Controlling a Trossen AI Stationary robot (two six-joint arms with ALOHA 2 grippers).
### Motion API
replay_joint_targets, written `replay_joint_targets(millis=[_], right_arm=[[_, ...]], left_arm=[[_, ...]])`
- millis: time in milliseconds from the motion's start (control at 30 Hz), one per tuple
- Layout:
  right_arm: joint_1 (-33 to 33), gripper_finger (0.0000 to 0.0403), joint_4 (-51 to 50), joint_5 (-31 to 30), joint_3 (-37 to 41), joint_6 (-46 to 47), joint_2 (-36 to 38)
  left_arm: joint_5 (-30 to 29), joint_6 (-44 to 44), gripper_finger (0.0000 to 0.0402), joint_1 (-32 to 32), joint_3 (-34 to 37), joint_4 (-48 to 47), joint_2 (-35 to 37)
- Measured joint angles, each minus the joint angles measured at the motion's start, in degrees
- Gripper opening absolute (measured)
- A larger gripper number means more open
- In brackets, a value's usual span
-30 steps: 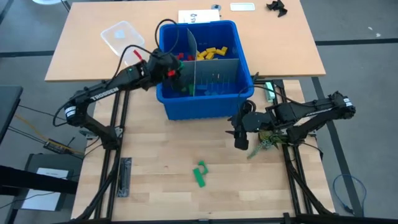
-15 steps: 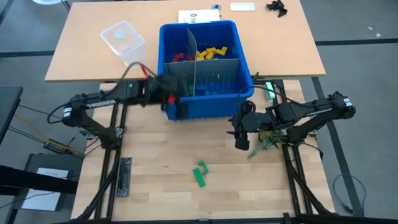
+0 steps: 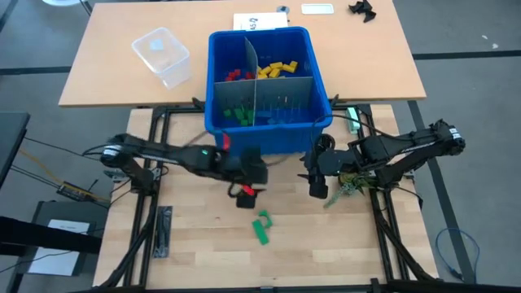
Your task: Sort Items/Unsort Items
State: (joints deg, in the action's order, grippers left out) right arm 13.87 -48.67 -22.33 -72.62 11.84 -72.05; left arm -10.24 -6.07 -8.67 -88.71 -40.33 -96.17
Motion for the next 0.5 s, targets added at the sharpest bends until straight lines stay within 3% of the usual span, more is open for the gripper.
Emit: replay_joint_targets(millis=[500], right_arm=[[0.0, 0.0233, -2.9, 0.0, 0.0, 0.0, 0.0]], left_arm=[[17.3, -11.9, 0.0228, -2.1, 0.0, 4.3, -16.2]])
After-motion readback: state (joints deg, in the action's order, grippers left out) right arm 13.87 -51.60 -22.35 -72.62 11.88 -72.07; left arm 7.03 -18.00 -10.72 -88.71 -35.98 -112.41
